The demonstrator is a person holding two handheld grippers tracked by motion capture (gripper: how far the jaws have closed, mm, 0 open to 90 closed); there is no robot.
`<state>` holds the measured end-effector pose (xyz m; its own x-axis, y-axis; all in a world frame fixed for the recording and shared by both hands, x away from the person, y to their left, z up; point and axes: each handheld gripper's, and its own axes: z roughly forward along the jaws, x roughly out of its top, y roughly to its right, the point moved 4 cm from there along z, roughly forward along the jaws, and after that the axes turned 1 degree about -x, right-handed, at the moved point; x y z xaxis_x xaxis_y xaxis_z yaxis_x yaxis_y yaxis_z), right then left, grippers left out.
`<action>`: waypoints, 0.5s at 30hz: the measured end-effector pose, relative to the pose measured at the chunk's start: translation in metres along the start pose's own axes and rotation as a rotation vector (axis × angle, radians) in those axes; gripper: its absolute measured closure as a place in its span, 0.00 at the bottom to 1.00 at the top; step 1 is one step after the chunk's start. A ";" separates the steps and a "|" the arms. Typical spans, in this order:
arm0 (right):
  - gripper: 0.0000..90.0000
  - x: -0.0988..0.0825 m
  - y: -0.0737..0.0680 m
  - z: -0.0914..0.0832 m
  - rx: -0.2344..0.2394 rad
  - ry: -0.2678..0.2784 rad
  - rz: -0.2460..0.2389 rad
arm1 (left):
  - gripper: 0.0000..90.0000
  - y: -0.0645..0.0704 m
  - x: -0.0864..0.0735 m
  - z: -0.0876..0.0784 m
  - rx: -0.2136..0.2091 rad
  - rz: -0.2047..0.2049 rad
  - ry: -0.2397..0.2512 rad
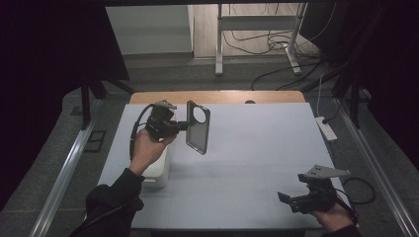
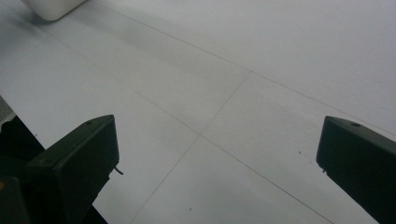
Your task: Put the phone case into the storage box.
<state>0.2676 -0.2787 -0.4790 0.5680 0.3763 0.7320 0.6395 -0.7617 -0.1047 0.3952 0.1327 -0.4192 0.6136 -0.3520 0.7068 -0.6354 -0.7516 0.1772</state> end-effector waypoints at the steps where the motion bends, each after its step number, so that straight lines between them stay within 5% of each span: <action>1: 0.00 0.000 0.000 0.000 0.000 0.000 0.000 | 0.99 0.000 0.000 0.000 0.000 0.000 0.000; 15: 0.00 -0.010 0.011 -0.013 -0.059 0.018 0.032 | 0.99 -0.019 0.005 -0.008 0.027 -0.036 0.013</action>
<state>0.2624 -0.2981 -0.4783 0.5778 0.3425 0.7408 0.5892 -0.8031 -0.0882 0.4071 0.1496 -0.4134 0.6299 -0.3170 0.7091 -0.5998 -0.7786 0.1847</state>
